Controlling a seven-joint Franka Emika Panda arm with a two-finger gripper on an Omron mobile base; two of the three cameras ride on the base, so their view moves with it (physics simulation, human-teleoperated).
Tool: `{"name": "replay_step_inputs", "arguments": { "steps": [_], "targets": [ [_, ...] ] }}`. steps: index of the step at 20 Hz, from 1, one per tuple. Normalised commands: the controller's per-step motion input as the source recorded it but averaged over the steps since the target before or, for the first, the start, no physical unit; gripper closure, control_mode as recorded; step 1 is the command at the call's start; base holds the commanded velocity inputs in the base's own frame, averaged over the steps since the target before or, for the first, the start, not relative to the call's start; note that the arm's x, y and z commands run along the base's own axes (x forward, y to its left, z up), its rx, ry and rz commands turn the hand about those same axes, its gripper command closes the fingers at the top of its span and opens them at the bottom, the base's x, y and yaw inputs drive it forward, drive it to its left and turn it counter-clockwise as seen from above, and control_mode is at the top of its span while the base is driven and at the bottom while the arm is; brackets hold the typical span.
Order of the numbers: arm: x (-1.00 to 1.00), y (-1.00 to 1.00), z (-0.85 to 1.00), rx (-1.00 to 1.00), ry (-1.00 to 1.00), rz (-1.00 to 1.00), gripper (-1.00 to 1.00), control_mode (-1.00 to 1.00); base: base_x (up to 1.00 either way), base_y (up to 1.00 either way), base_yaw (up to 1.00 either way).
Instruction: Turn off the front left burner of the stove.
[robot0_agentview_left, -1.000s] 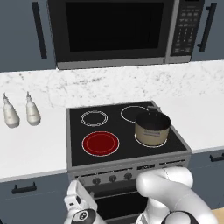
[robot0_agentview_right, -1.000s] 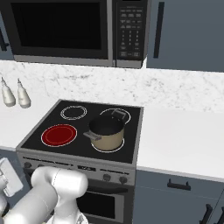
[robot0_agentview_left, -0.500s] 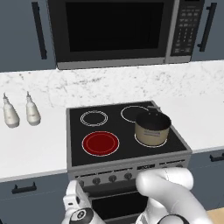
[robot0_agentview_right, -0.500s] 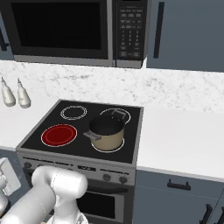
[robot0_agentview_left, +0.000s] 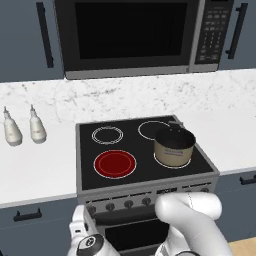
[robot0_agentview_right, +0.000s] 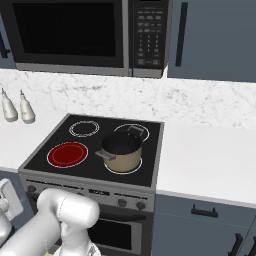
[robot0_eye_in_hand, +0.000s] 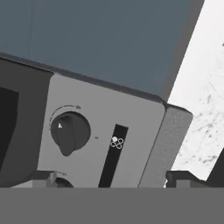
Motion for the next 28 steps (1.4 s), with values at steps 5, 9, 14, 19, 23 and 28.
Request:
{"name": "replay_step_inputs", "arguments": {
  "steps": [5, 9, 14, 19, 23, 28],
  "targets": [
    [0.01, -0.12, -0.19, 0.03, -0.01, 0.13, -1.0, -1.0, 0.0, 0.0, 0.0],
    [0.01, -0.11, -0.06, 0.05, -0.01, 0.08, -1.0, -1.0, 0.0, 0.0, 0.0],
    [0.01, -0.1, 0.0, 0.0, 0.0, 0.01, -1.0, -1.0, 0.0, 0.0, 0.0],
    [0.07, -0.07, 0.0, 0.0, 0.0, 0.0, -1.0, -1.0, 0.0, 0.0, 0.0],
    [0.09, 0.0, 0.0, 0.0, 0.0, 0.0, -1.0, -1.0, 0.0, 0.0, 0.0],
    [0.15, 0.01, -0.01, 0.0, 0.0, 0.0, -1.0, -1.0, 0.0, 0.0, 0.0]
  ]
}}
